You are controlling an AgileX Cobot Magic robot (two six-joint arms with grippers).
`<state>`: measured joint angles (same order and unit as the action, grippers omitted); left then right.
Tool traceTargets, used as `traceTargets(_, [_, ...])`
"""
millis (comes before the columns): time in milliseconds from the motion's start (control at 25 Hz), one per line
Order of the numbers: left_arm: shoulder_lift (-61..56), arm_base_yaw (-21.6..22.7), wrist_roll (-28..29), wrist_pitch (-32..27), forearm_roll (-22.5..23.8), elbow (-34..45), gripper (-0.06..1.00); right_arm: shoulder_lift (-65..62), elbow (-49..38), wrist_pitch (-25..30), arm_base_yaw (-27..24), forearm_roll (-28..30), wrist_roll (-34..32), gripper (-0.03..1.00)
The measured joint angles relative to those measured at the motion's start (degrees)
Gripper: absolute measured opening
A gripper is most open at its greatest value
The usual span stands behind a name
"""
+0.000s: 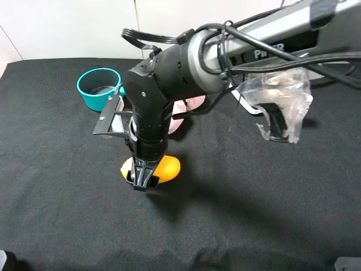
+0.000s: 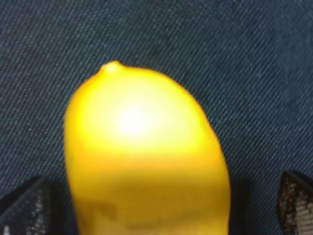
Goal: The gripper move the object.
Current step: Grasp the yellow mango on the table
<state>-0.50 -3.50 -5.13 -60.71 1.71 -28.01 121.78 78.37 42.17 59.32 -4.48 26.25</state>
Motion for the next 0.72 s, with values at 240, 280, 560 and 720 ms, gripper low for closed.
traceTargets(240, [0.0, 0.0, 0.0, 0.0, 0.0, 0.0, 0.79, 0.5, 0.1, 0.8, 0.0, 0.2, 0.2, 0.69])
traceTargets(280, [0.0, 0.0, 0.0, 0.0, 0.0, 0.0, 0.79, 0.7, 0.1, 0.8, 0.0, 0.2, 0.2, 0.69])
traceTargets(560, [0.0, 0.0, 0.0, 0.0, 0.0, 0.0, 0.79, 1.4, 0.1, 0.9, -0.2, 0.3, 0.1, 0.69])
traceTargets(720, [0.0, 0.0, 0.0, 0.0, 0.0, 0.0, 0.79, 2.4, 0.1, 0.9, -0.3, 0.3, 0.1, 0.69])
